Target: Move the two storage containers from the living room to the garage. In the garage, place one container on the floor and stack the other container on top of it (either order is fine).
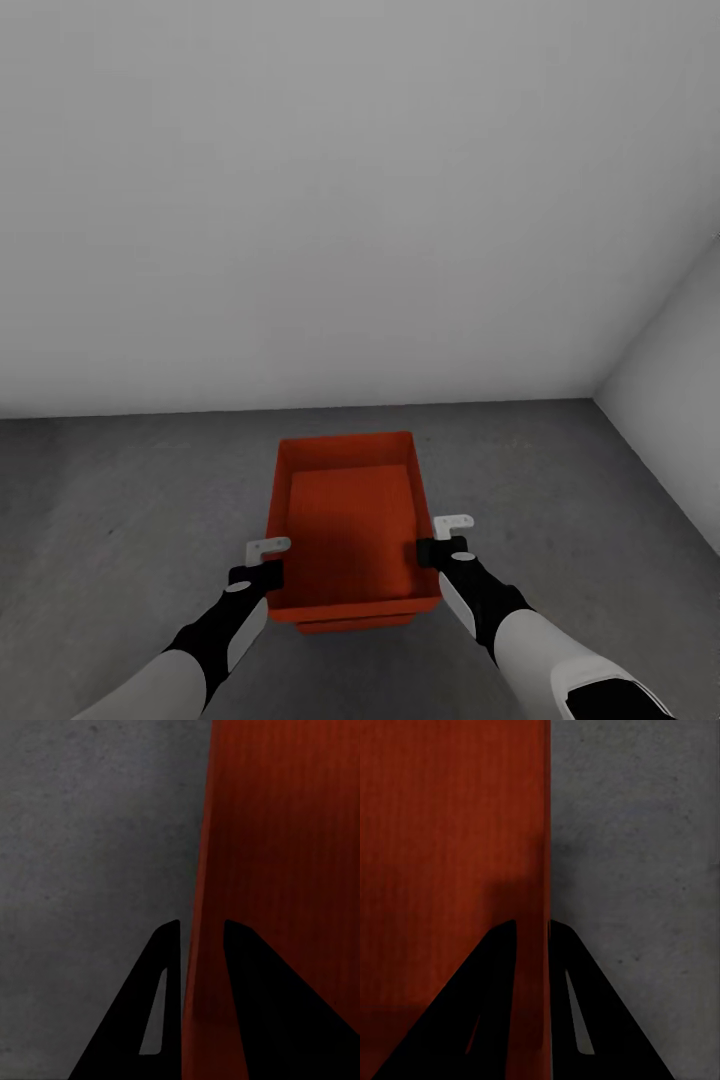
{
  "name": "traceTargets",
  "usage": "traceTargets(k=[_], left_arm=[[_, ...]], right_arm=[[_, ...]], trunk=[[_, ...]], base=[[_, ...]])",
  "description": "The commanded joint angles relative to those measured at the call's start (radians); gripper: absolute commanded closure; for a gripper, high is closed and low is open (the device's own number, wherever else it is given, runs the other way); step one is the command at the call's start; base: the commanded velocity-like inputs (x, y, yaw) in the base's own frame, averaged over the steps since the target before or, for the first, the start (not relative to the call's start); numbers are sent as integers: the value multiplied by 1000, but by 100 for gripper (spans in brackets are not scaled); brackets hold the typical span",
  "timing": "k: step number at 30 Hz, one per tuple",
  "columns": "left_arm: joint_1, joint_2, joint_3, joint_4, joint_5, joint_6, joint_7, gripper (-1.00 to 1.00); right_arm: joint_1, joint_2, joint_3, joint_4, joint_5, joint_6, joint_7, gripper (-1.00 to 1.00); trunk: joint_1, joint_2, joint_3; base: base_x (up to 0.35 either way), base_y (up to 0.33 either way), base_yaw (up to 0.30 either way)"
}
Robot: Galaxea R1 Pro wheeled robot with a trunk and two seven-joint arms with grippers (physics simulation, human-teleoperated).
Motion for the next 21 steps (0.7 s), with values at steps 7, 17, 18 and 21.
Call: traceTargets(k=[7, 17, 18, 21], left_arm=[[0, 1, 29, 0, 31, 6, 16, 100], [0, -1, 29, -1, 32, 6, 18, 100], [0, -1, 29, 0, 32, 6, 19, 100], [0, -3, 29, -3, 32, 7, 19, 100]], right_arm=[[0, 1, -51, -5, 5, -44, -4, 100], [-1, 1, -51, -5, 4, -45, -6, 100], [-1, 1, -51, -5, 3, -45, -6, 100], [-1, 1, -51, -5, 2, -45, -6, 100]], trunk=[[0, -2, -2], [0, -2, -2], [0, -2, -2], [0, -2, -2]], base=[[0, -1, 0], [0, 0, 0], [0, 0, 0], [0, 0, 0]])
